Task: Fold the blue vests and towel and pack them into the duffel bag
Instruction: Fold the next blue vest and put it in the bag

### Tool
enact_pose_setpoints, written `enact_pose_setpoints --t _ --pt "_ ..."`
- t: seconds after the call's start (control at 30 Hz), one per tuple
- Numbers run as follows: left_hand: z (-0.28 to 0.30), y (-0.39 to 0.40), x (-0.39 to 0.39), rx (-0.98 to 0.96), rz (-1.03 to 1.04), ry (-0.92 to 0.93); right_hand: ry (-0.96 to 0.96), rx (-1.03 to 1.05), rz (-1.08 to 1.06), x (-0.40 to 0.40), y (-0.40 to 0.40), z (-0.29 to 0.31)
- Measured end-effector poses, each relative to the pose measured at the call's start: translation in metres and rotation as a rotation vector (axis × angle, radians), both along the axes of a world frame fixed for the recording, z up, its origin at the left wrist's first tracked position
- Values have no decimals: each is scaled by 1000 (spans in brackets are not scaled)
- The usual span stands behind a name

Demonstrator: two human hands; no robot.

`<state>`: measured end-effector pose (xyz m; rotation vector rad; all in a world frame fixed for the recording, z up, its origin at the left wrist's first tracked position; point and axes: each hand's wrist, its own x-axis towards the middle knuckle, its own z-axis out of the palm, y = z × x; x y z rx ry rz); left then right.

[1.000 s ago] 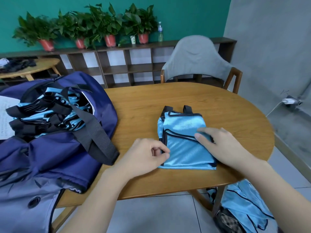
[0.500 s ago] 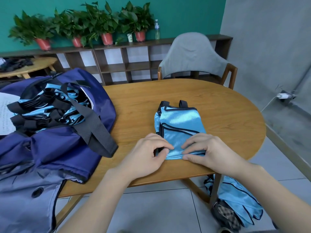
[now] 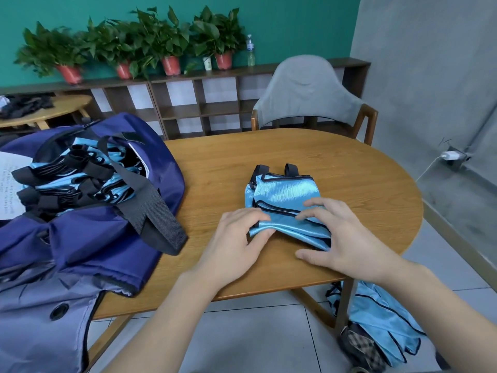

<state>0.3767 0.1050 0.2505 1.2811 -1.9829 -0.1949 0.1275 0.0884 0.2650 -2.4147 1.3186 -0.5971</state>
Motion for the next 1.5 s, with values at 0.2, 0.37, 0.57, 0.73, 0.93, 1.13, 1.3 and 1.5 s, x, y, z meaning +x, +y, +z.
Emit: enact_pose_setpoints --t 0.2,0.37,0.57,0.73,0.93,1.13,1.3,1.5 --pt "8 0 -4 49 34 156 -238 -13 -153 -11 0 10" --pt "16 -1 -12 20 38 351 -629 137 -153 -10 -6 18" --pt "20 -19 -14 64 157 384 -738 188 -246 3 -27 9" --pt "15 -46 -5 65 268 128 -512 63 -419 12 -54 1" --pt "9 -56 4 89 26 7 -287 65 -485 15 -72 -7" --pt "9 -52 -2 132 66 -106 -209 -26 -585 15 -68 -4" --pt "29 -31 -20 147 341 -336 -203 -38 -595 14 -53 -2" --pt "22 -10 -43 179 352 -234 -133 88 -520 25 -27 -1"
